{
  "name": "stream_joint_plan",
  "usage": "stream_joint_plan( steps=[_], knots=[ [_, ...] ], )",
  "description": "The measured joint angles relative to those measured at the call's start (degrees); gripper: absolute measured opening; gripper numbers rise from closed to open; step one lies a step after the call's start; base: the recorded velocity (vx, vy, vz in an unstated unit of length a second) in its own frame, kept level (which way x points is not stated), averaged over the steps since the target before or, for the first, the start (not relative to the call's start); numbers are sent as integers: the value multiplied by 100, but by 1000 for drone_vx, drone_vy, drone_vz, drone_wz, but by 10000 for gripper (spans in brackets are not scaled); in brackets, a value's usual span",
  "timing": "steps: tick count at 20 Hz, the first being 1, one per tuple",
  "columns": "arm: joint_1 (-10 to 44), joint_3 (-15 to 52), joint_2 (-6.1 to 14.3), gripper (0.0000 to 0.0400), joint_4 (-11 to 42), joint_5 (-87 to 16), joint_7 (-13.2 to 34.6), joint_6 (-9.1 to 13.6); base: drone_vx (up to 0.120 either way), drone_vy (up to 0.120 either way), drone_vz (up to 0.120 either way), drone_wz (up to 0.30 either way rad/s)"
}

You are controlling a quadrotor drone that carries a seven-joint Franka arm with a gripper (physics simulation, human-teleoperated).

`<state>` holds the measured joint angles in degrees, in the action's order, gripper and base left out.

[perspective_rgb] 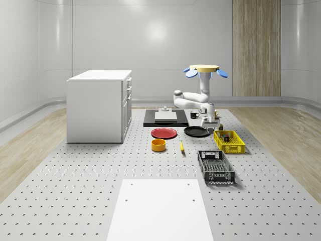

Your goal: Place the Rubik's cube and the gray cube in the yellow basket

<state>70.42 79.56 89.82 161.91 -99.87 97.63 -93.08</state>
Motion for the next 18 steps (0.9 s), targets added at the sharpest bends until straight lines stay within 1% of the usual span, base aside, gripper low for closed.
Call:
stream_joint_plan(
  steps=[18],
  knots=[
    [8, 4, 43, 250, -1, 17, 6, -40, 0, 120, 0, 0]
  ],
)
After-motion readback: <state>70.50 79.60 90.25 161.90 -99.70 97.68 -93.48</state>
